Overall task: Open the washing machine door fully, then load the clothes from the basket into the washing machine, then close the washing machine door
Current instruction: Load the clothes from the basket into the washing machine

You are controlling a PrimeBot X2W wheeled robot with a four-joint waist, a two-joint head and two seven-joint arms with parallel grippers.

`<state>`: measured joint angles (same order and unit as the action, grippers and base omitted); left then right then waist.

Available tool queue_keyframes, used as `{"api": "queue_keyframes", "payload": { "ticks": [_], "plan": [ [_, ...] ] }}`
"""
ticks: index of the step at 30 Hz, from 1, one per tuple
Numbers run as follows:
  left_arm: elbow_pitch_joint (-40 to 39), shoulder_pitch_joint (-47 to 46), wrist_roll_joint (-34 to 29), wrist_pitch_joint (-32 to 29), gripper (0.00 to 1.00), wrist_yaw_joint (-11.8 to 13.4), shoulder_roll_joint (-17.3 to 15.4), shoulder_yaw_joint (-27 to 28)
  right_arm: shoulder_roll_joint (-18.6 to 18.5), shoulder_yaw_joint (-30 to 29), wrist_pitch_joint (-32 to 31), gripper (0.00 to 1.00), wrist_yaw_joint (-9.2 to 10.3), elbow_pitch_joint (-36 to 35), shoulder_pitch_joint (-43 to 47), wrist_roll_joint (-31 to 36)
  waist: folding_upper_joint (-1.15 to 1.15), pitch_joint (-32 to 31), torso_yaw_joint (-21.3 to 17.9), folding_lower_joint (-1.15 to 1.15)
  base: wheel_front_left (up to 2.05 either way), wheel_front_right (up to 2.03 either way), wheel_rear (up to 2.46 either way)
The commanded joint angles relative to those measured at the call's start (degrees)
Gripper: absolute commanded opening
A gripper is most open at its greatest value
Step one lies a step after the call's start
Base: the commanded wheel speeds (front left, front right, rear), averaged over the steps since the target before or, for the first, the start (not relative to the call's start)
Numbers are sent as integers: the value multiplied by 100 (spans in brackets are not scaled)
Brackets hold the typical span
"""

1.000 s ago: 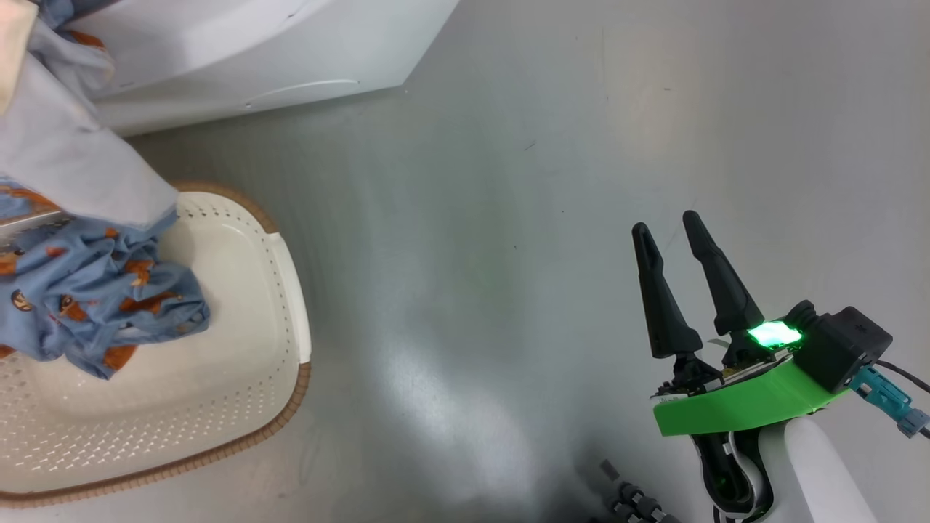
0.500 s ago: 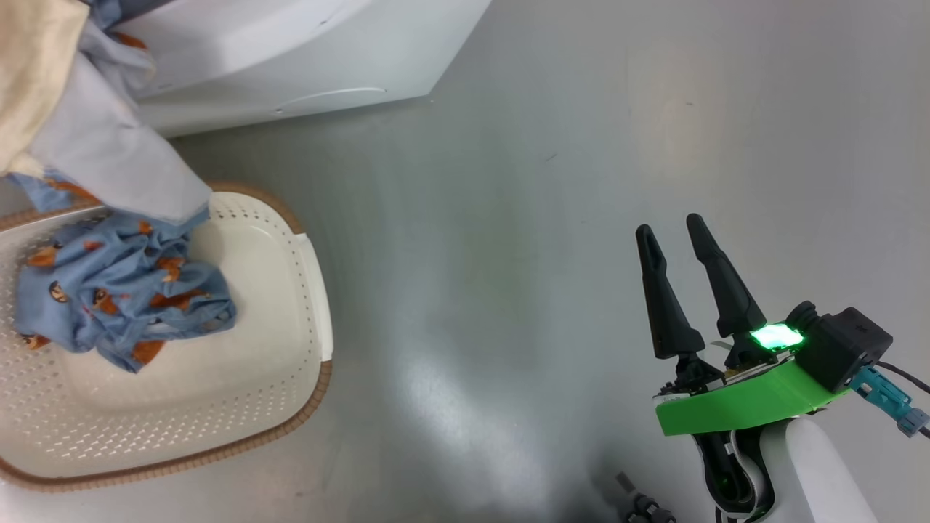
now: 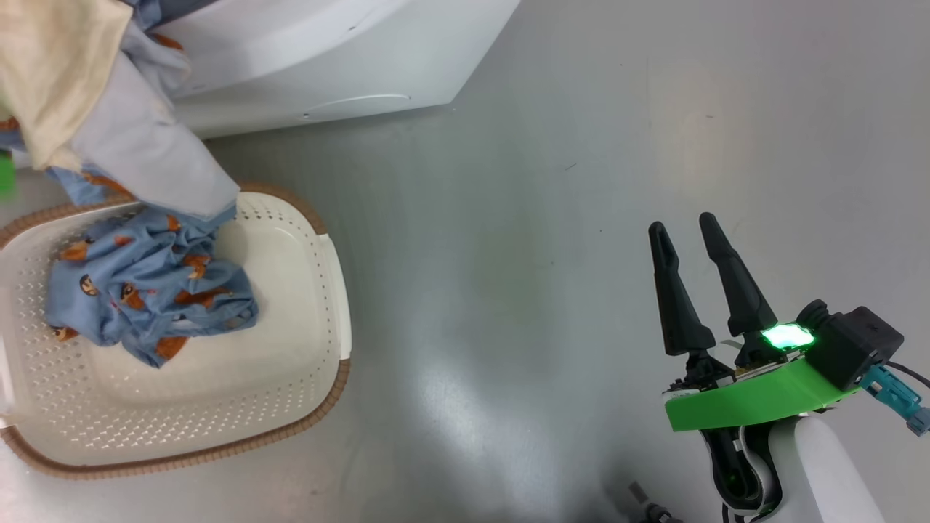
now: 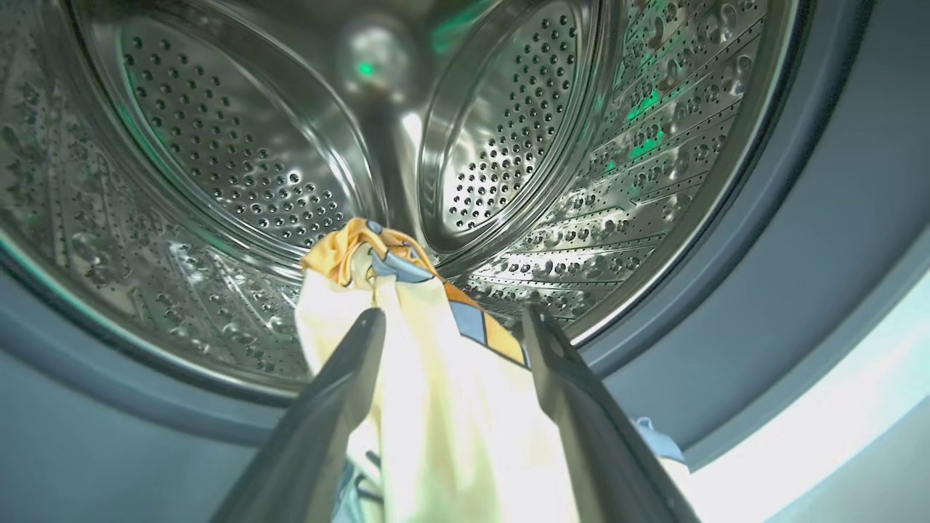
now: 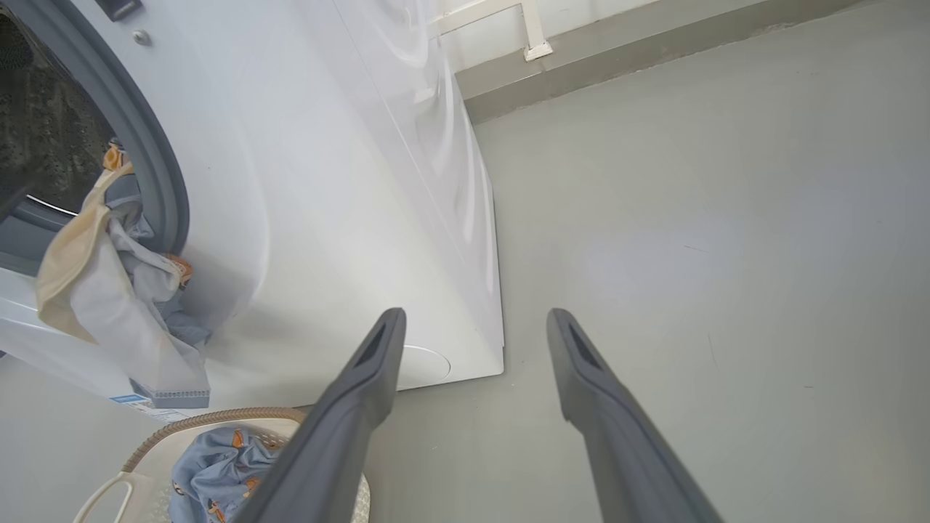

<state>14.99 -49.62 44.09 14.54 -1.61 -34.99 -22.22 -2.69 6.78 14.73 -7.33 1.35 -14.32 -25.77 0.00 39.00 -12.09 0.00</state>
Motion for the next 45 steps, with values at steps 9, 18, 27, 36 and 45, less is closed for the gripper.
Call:
{"api": "queue_keyframes", "payload": {
  "ticks": [9,18,27,36,45],
  "plan": [
    [-1261,1538,-553,45,100,23,-184,1232,-19,139,27,100,-16,-113,3,61,0,-17,9,0,0,0,0],
    [-2006,2870,-1102,45,100,-366,305,2258,-19,97,27,100,-16,-177,-10,95,0,16,21,0,0,0,0],
    [-2339,3767,-1319,45,100,-571,751,2793,-19,63,27,100,-16,-242,3,159,0,15,51,0,0,0,0],
    [-2489,4292,-1478,46,100,-586,889,2845,-19,71,27,100,-16,-301,-1,193,0,25,22,0,0,0,0],
    [-2448,4306,-1491,46,100,-587,939,2731,-19,85,27,100,-16,-285,0,238,0,-31,47,0,0,0,0]
  ]
}}
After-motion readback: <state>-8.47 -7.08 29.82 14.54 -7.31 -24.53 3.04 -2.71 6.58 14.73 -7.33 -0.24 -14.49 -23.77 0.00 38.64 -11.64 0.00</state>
